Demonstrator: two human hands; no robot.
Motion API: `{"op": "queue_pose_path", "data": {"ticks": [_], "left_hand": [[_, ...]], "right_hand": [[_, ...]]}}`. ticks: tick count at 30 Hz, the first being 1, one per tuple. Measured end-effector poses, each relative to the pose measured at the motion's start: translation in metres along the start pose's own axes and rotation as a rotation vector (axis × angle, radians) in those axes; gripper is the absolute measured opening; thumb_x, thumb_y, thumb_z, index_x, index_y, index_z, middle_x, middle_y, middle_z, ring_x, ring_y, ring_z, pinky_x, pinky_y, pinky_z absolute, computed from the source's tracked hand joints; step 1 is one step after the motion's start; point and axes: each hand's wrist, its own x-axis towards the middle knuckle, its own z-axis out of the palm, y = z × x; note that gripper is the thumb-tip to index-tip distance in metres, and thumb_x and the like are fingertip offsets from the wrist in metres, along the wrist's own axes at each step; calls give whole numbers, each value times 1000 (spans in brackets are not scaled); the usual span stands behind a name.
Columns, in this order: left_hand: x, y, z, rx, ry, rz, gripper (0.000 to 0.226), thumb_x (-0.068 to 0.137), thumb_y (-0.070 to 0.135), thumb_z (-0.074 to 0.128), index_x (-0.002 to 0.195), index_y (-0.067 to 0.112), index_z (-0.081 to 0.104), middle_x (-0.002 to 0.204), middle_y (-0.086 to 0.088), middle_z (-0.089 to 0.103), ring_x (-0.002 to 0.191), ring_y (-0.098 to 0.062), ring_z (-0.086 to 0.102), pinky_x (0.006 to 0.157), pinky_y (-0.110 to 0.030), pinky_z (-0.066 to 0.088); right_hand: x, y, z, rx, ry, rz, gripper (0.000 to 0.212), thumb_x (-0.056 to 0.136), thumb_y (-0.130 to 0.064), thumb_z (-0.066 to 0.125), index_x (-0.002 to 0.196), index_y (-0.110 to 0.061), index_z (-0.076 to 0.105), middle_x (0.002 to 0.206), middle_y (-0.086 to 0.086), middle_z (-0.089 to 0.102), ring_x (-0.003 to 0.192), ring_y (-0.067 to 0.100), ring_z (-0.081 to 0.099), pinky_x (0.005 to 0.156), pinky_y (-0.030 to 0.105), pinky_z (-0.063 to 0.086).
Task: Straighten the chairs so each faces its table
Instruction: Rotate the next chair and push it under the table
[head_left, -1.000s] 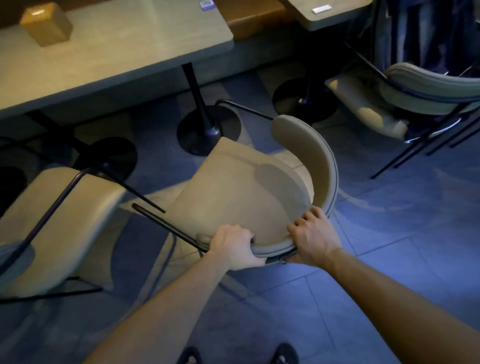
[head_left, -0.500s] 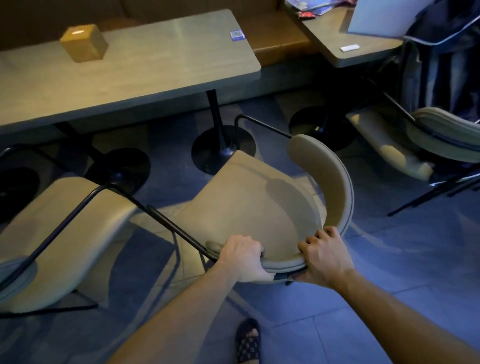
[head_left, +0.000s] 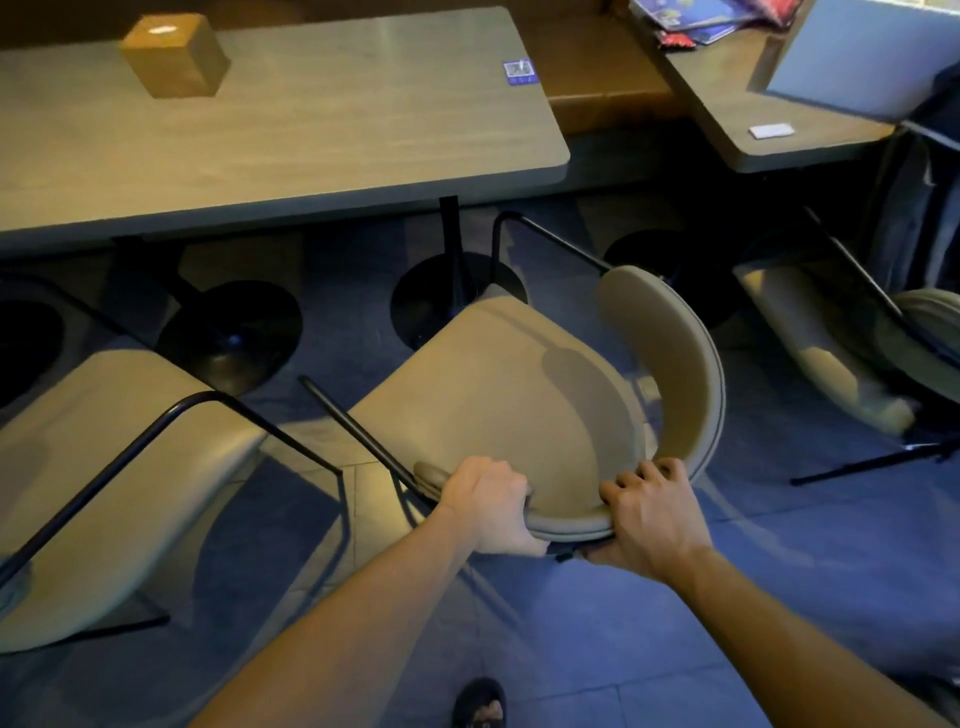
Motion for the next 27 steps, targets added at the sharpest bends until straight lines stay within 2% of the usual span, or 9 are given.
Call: {"op": "queue_pose_path", "data": {"ticks": [2,7,11,14,16,18,20,23,27], "left_hand": [[6,-6,-1,2,7,-2,49,66,67,57,79,21,68,68,2,62,66,-24,57,62,-30,45],[15,-14,-5,2,22,-13,49,66,69,57,79,22,67,71,3,63,70,-23,58,64,-30,46],[14,-11,-3,-10,23,-48,50,67,70,56,80,22,66,74,2,63,72,-24,59,66,-32,50],[6,-5,5,-20,89,-67,58,73,67,59,103,18,64,96,-2,64,93,-25,58,81,-38,50],[0,4,8,8,171,-69,75,73,70,56,126,18,55,118,-4,59,110,-26,51,94,-41,43],[-6,17,4,17,276,-120,91,69,77,50,137,18,45,132,-5,53,120,-27,46,102,-43,36],[-11,29,-9,7,362,-201,102,65,82,46,143,17,39,140,-6,47,127,-27,41,107,-44,32],[-19,44,-31,-13,399,-288,110,62,87,39,148,18,33,149,-8,39,135,-28,34,111,-46,28],[-26,65,-53,-79,445,-360,110,64,88,40,149,18,32,150,-7,38,136,-27,32,112,-47,26]], "right_hand": [[7,2,-2,-9,-1,3,79,62,-89,45,101,-24,67,103,1,70,98,27,58,91,45,36],[21,7,-3,-16,12,6,74,61,-87,50,94,-23,67,94,2,69,90,28,57,84,44,35],[21,9,-3,-12,8,-15,75,65,-86,49,104,-23,62,104,1,66,97,26,54,87,45,33],[15,11,-3,37,50,-15,83,63,-85,52,118,-23,54,115,3,61,105,27,51,93,48,35],[9,13,-5,55,81,-36,101,61,-86,53,136,-19,43,132,9,53,118,30,46,100,53,33],[1,21,-13,51,118,-71,115,62,-86,54,149,-15,28,149,14,40,133,33,37,108,57,26],[-4,35,-26,46,160,-100,120,64,-86,56,153,-13,19,156,16,30,140,35,29,112,59,21],[-9,58,-50,18,160,-162,122,67,-86,54,155,-14,9,160,17,23,143,35,22,115,60,18],[-7,81,-82,-10,155,-234,119,69,-85,54,155,-16,8,160,16,22,143,35,22,116,60,17]]}}
